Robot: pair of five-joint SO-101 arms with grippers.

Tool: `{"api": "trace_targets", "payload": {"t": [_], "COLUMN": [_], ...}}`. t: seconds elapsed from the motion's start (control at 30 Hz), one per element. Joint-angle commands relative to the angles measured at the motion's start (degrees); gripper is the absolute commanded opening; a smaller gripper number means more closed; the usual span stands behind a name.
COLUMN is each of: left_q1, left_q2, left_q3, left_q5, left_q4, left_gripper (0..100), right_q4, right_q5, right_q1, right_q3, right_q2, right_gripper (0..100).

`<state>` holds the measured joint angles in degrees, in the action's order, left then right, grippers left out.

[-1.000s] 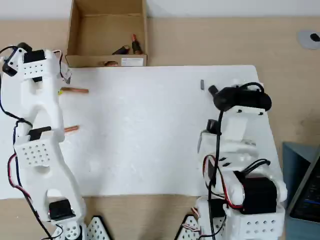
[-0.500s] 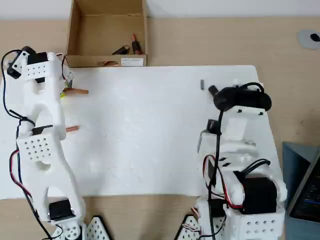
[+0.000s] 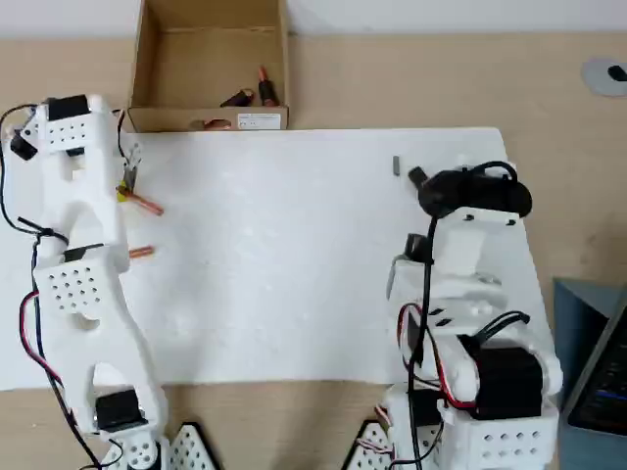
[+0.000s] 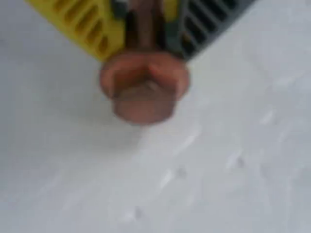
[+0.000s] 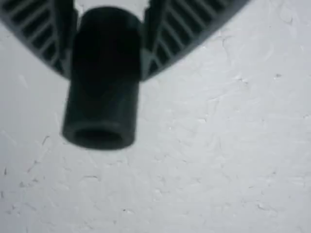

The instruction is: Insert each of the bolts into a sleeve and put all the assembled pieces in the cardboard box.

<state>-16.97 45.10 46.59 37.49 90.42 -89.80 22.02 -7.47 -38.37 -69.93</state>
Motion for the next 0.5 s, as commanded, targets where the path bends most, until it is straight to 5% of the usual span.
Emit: {"api": "trace_targets", "payload": {"t": [0.0,0.2,0.47], "left_q1": [1.1,2.8,4.1], "left_q2": [-8.2,-15.6,-34.6], "left_q3": [11.0,17.8,9.5], "left_q5": [-1.4,-4.3,-12.0], "left_q4": [6.0,10.1,10.1], "left_gripper": [0,0,0], "right_q4": [-0.5,-2.8,-6.8], "right_q5": [-1.4,-4.7,-9.7], "right_q1": [0.0,0.0,0.1], "right_q3": [4.6,8.0,12.7], "right_q2": [-0.6,-0.6,-0.6], "right_gripper": [0.9,0.9,0.9]}}
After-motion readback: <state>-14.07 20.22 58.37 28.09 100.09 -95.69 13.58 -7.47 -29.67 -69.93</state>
